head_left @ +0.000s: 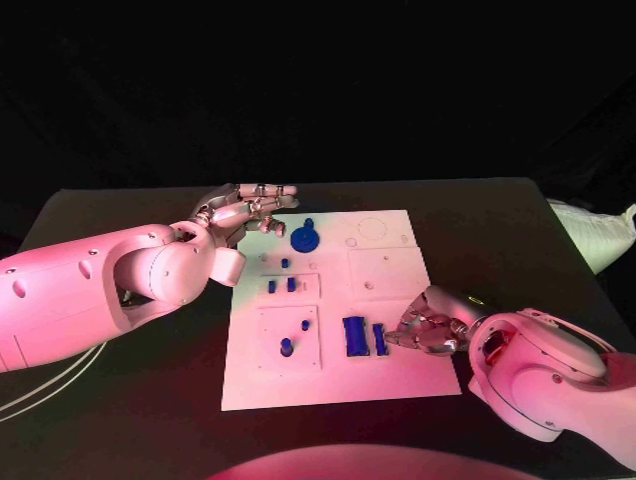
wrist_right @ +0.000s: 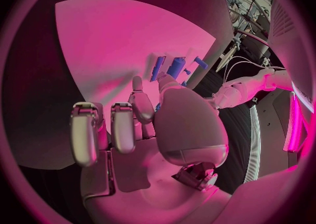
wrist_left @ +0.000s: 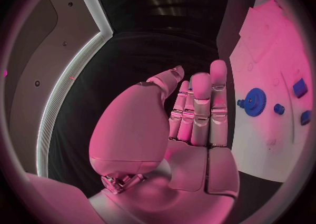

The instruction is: Assemble the parts on the task board

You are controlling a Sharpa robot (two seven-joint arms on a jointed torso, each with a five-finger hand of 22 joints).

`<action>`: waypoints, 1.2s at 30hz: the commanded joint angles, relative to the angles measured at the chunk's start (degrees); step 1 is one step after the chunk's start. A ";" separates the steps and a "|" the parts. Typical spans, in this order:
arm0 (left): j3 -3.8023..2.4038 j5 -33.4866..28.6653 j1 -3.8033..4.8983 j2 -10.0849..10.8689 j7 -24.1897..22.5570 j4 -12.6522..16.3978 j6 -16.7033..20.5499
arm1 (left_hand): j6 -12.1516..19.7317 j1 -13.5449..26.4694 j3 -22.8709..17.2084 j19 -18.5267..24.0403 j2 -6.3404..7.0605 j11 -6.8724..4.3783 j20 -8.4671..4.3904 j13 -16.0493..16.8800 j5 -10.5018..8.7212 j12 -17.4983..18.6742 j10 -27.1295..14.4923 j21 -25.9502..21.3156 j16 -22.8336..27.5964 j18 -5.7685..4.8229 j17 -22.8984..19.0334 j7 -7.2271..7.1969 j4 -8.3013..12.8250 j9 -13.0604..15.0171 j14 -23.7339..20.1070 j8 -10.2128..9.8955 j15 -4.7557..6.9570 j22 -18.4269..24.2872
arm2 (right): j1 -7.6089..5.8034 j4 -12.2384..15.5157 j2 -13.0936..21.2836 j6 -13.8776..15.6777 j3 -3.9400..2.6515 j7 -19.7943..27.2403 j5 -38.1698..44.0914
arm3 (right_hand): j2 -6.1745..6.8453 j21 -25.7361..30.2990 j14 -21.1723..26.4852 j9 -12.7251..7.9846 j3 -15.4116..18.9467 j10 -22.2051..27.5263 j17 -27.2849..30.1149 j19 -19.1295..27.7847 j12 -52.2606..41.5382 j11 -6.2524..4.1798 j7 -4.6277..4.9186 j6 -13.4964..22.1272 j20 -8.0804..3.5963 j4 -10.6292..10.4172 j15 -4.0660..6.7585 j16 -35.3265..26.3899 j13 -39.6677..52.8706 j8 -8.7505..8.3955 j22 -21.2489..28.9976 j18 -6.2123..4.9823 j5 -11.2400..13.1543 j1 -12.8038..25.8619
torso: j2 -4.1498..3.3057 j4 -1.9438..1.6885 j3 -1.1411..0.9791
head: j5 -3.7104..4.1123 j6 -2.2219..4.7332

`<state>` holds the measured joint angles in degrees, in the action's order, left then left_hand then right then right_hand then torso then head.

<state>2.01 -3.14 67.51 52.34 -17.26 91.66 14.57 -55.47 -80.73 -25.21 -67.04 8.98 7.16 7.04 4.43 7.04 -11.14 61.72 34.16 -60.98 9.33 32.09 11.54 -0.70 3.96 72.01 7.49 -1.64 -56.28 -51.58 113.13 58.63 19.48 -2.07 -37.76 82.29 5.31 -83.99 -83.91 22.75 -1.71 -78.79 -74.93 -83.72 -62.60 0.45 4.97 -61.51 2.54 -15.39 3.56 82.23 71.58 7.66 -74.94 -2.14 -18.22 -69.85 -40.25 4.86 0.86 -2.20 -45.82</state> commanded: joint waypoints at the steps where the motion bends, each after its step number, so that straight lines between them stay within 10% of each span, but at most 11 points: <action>1: -0.02 0.31 -0.08 -0.07 -0.45 -0.21 -1.14 | 0.30 0.25 0.13 -0.03 -0.66 0.01 0.42 -0.09 0.05 -0.37 -0.48 -0.24 0.06 1.07 -0.62 0.02 0.20 0.00 -0.50 0.30 -0.24 0.06 | -0.88 -0.84 0.84 7.40 0.01 11.01 -11.66 | -0.41 2.48 -2.48 -0.37 0.37 3.38 2.20 1.96 7.16 0.66 0.75 1.35 0.80 0.71 -0.76 -2.45 -4.84 -0.79 -6.24 -0.81 -1.24 -3.18 | 0.16 0.00 0.03 | 0.11 0.26; 9: -0.02 -0.52 -0.90 -0.54 -1.18 -1.97 -1.12 | -0.51 1.14 0.76 3.87 -1.08 -0.15 0.69 -0.03 0.07 -2.20 -1.11 -2.95 5.07 1.10 -5.78 -0.49 0.33 0.19 -6.82 2.07 -0.38 1.17 | -4.99 -9.18 0.73 9.96 0.02 37.71 -43.81 | -2.50 36.42 11.32 -2.29 -3.93 16.27 40.80 26.78 40.05 2.76 3.15 4.26 2.48 4.43 -2.60 -38.28 -30.87 -3.00 24.23 -8.30 0.87 -15.19 | 1.36 -0.12 0.16 | 0.78 1.62; 13: -0.03 -1.68 -1.39 -1.30 -1.74 -3.81 -1.03 | -1.11 1.30 0.72 8.03 -1.66 -0.22 0.96 -0.26 0.10 -3.13 -1.32 -6.45 11.38 1.00 -9.41 -0.77 0.50 0.04 -10.82 2.82 -0.53 3.10 | -6.51 -14.85 -0.84 7.01 0.03 46.74 -55.23 | -1.51 48.71 17.65 -4.94 -7.68 16.04 49.81 31.75 52.26 5.27 5.48 5.25 5.17 3.87 -5.87 -55.33 -45.56 -4.13 32.64 -8.05 2.82 -17.37 | 2.29 -0.20 0.28 | 1.02 2.67; 20: -0.05 -3.96 -2.08 -3.78 -3.30 -9.14 -0.06 | -1.79 2.17 -0.89 17.46 -1.75 0.32 2.80 -0.87 0.12 -1.63 -0.46 -15.48 29.03 0.35 -17.55 -0.96 -0.09 -0.16 -14.35 2.43 -2.75 9.05 | -8.03 -24.21 -5.39 3.33 0.02 55.11 -65.65 | 0.00 61.20 23.14 -9.22 -9.94 15.66 59.88 35.02 58.90 7.40 6.09 7.18 8.76 4.26 -9.80 -70.25 -57.92 -4.11 42.08 -8.15 3.68 -16.59 | 4.40 -0.23 0.41 | 1.16 5.09; 29: -0.15 -6.62 -3.08 -8.59 -6.61 -16.60 4.05 | -0.82 2.93 -1.59 24.90 -1.28 2.09 7.97 -0.86 0.11 5.42 -1.34 -28.80 48.17 1.20 -25.37 -0.73 -0.31 -0.22 -15.53 -1.06 -6.28 22.61 | -9.08 -38.41 -14.19 0.11 -0.14 60.55 -71.39 | -1.23 70.63 21.05 -14.37 -10.96 17.46 67.74 31.33 58.96 8.39 6.24 8.31 10.38 8.01 -10.62 -77.39 -67.39 -4.07 51.25 -8.47 4.25 -14.05 | 6.77 -0.04 0.55 | 0.95 8.55; 36: -0.23 -7.14 -3.71 -11.34 -7.98 -19.50 5.90 | -1.02 2.83 -0.92 24.78 -1.48 2.33 8.34 -0.90 0.15 6.72 -1.48 -30.25 51.06 1.31 -26.64 -0.61 -0.14 -0.21 -15.17 -1.95 -6.83 25.52 | -9.17 -43.23 -17.38 -1.35 -0.19 61.72 -72.29 | -2.07 73.83 20.01 -16.30 -10.83 17.87 70.26 29.32 59.07 8.63 6.43 8.22 10.57 9.96 -10.60 -78.60 -68.07 -4.08 54.78 -8.35 4.12 -12.49 | 7.46 -0.49 0.50 | 0.76 9.25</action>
<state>1.86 -8.82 63.87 41.27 -22.47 72.43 18.38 -56.58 -78.21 -26.37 -42.26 7.57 9.21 15.03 3.57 7.04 -4.61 60.51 4.19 -9.95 10.01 5.47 10.82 -0.80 3.79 56.76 5.86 -8.10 -30.79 -60.71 70.34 41.58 21.15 -2.22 20.80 12.29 3.23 -10.33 -63.47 6.55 -12.52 -61.25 -4.81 -54.15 -3.71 8.96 11.33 -53.33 13.11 -5.59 -7.05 3.98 3.57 3.73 -20.37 -9.75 -14.31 -83.00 -33.29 4.57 1.41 -1.27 -36.87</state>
